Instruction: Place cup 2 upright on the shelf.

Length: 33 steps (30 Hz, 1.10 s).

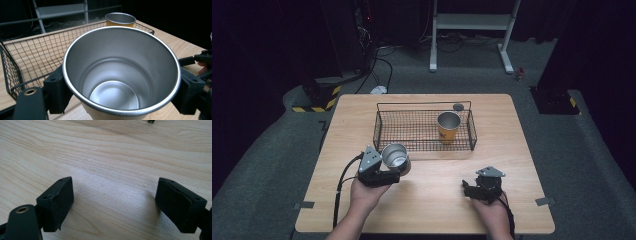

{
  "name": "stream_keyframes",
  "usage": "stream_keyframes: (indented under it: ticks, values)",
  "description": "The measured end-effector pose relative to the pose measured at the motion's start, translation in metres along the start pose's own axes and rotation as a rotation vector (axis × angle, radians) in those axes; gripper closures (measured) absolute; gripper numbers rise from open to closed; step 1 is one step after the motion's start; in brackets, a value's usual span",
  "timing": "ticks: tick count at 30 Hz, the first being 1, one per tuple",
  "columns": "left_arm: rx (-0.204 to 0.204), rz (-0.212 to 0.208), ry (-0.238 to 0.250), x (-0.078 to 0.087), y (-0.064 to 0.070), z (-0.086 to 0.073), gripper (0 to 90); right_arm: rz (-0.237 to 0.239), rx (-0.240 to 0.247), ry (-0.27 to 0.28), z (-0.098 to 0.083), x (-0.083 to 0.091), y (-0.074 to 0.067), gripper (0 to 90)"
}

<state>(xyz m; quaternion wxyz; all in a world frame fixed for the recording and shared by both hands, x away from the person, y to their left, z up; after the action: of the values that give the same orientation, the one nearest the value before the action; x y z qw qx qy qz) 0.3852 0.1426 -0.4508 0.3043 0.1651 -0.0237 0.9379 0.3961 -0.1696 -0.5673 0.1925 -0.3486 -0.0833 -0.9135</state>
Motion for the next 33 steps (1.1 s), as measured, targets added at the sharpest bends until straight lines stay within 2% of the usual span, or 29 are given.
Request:
stream_keyframes:
  ticks: [6,10,17,21,29,33]
  values:
    - [-0.017,0.001,0.009,-0.004,-0.001,0.011,18.8,0.000,-0.001,0.000,0.000,0.000,0.000,15.1]
    - [-0.003,0.005,0.019,-0.006,-0.003,0.016,18.8,0.000,-0.003,0.001,0.000,0.000,0.000,15.1]
    - [-0.002,0.016,0.029,-0.008,-0.007,0.024,18.9,0.002,-0.004,0.001,0.000,0.000,-0.001,15.2]
    - [0.026,0.003,0.037,-0.008,-0.009,0.030,18.8,0.001,-0.007,0.000,0.000,0.000,-0.001,15.3]
    - [0.004,0.020,0.041,-0.011,-0.016,0.047,18.9,0.001,-0.007,0.000,0.000,0.000,-0.001,15.3]
    - [0.020,0.012,0.045,-0.015,-0.020,0.056,18.9,0.001,-0.006,0.000,0.000,0.000,-0.001,15.3]
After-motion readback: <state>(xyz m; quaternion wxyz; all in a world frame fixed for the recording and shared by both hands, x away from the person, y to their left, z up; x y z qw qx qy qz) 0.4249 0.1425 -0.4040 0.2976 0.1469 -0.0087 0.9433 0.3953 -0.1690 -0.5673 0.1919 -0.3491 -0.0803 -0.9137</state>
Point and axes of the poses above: each handheld gripper's, and its own axes: x roughly backward along the jaws, z roughly out of its top, y roughly to its right, the point moved 6 cm from there along -x, roughly forward along the jaws, and after that the axes turned 3 degrees about y, right-handed, at the moved point
